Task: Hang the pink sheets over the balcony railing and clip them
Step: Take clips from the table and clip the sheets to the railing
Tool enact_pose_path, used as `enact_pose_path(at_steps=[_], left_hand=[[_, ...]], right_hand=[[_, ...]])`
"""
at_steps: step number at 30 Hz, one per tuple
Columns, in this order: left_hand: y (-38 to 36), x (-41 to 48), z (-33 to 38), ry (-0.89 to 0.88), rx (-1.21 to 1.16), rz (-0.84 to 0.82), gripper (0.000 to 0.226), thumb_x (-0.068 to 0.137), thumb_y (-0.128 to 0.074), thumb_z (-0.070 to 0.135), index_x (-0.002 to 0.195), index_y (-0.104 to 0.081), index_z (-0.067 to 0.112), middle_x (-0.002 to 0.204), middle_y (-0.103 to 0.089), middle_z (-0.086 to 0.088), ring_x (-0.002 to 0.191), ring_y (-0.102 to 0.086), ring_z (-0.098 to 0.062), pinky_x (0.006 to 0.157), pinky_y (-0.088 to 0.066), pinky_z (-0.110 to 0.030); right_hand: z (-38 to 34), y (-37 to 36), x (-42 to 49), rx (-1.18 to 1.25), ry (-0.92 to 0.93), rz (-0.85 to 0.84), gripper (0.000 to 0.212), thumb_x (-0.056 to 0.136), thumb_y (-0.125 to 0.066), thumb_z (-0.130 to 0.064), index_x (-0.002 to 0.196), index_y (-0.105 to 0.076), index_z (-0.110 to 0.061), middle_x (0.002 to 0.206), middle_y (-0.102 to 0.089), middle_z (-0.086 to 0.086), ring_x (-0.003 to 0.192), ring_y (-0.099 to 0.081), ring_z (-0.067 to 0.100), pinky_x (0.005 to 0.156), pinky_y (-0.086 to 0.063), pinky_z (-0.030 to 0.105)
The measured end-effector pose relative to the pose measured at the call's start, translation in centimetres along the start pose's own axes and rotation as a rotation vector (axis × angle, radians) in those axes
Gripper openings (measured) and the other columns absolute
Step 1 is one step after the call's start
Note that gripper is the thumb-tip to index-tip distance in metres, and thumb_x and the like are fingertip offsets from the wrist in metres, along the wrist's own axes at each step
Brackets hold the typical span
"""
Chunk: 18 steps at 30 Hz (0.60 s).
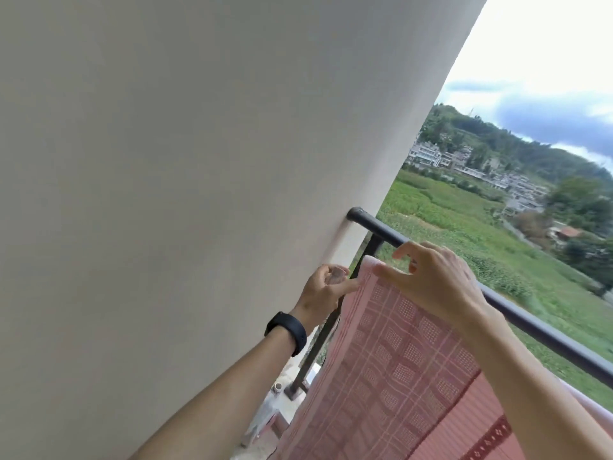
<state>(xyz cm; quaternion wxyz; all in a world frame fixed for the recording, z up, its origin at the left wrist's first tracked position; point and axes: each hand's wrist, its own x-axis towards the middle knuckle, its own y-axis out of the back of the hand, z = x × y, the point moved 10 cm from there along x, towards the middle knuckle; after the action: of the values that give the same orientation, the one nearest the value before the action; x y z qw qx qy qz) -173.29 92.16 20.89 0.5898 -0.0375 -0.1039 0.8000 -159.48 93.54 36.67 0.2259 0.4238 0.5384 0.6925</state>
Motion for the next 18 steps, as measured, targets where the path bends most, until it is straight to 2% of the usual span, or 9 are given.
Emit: enact_pose_path(at_steps=[2,3,5,6,7,8,12,15,18], left_hand=[[-0.7,1.2,-0.6,0.027,-0.024,-0.096,0.062,0.067,-0.08,0.04,0.122,-0.059,0.018,0.113,-0.065,-0.001,0.057,-0.051,-0.001,0.05,-0.04,-0.017],[-1.1,1.7,-1.0,0.051,-0.038,-0.146,0.059,0.068,-0.083,0.036,0.121,-0.061,0.018,0.11,-0.068,-0.002,0.053,-0.051,-0.001,0.049,-0.04,-0.018],[-1.7,2.1,-0.8,0.044,-0.105,-0.197,0.03,0.078,-0.082,0.023,0.104,-0.069,0.015,0.09,-0.073,-0.001,0.046,-0.052,0.001,0.046,-0.04,-0.016],[-1.5,2.4,-0.5,0.02,-0.132,-0.184,0.015,0.082,-0.078,0.016,0.095,-0.07,0.011,0.074,-0.07,0.004,0.043,-0.052,0.002,0.044,-0.04,-0.014],[-1.1,2.7,-0.3,-0.012,-0.13,-0.152,0.009,0.084,-0.076,0.012,0.089,-0.071,0.008,0.063,-0.065,0.008,0.043,-0.052,0.002,0.044,-0.041,-0.012],[-0.7,3.2,-0.1,-0.046,-0.098,-0.12,0.011,0.084,-0.077,0.013,0.089,-0.072,0.005,0.06,-0.063,0.009,0.046,-0.054,0.002,0.047,-0.042,-0.012],[-0.1,4.3,0.3,-0.149,0.043,-0.105,0.02,0.082,-0.078,0.03,0.094,-0.075,0.014,0.071,-0.066,0.006,0.06,-0.057,-0.003,0.058,-0.044,-0.018],[-0.6,4.6,0.0,-0.159,0.098,-0.125,0.018,0.081,-0.078,0.034,0.091,-0.075,0.019,0.073,-0.067,0.007,0.066,-0.06,-0.007,0.063,-0.049,-0.023],[-1.0,5.0,0.4,-0.171,0.117,-0.118,0.019,0.08,-0.079,0.036,0.09,-0.075,0.021,0.077,-0.069,0.004,0.072,-0.063,-0.01,0.071,-0.055,-0.029]], right_hand=[[-0.3,-2.0,1.7,-0.063,-0.007,-0.127,0.05,0.077,-0.053,-0.079,0.089,-0.067,-0.033,0.087,-0.061,-0.009,0.077,-0.059,0.012,0.068,-0.053,0.032],[-0.4,-2.7,2.1,-0.052,-0.017,-0.174,0.046,0.078,-0.06,-0.072,0.077,-0.066,-0.027,0.081,-0.061,-0.008,0.073,-0.059,0.014,0.064,-0.051,0.032],[-0.2,-3.5,3.0,0.088,-0.046,-0.184,0.036,0.082,-0.071,-0.053,0.068,-0.065,-0.02,0.075,-0.062,-0.005,0.07,-0.061,0.018,0.056,-0.048,0.03],[-0.2,-3.5,3.4,0.157,-0.052,-0.161,0.029,0.083,-0.073,-0.045,0.069,-0.067,-0.02,0.074,-0.063,-0.004,0.07,-0.062,0.019,0.055,-0.047,0.029],[-0.5,-3.4,3.7,0.202,-0.047,-0.139,0.024,0.083,-0.075,-0.041,0.071,-0.07,-0.021,0.076,-0.065,-0.004,0.071,-0.063,0.018,0.056,-0.047,0.028],[-0.8,-3.3,4.0,0.232,-0.031,-0.117,0.02,0.083,-0.076,-0.039,0.074,-0.072,-0.022,0.078,-0.065,-0.005,0.072,-0.062,0.015,0.058,-0.046,0.027],[-1.4,-3.2,4.4,0.265,0.012,-0.077,0.016,0.085,-0.074,-0.042,0.081,-0.075,-0.027,0.081,-0.064,-0.01,0.072,-0.06,0.006,0.058,-0.043,0.019],[-0.6,-3.4,4.1,0.191,-0.01,-0.095,0.024,0.083,-0.072,-0.052,0.08,-0.073,-0.029,0.076,-0.067,-0.01,0.068,-0.063,0.01,0.058,-0.052,0.028],[0.1,-3.1,4.1,0.164,-0.018,-0.053,0.023,0.085,-0.072,-0.047,0.079,-0.073,-0.026,0.075,-0.066,-0.011,0.068,-0.062,0.009,0.059,-0.053,0.031]])
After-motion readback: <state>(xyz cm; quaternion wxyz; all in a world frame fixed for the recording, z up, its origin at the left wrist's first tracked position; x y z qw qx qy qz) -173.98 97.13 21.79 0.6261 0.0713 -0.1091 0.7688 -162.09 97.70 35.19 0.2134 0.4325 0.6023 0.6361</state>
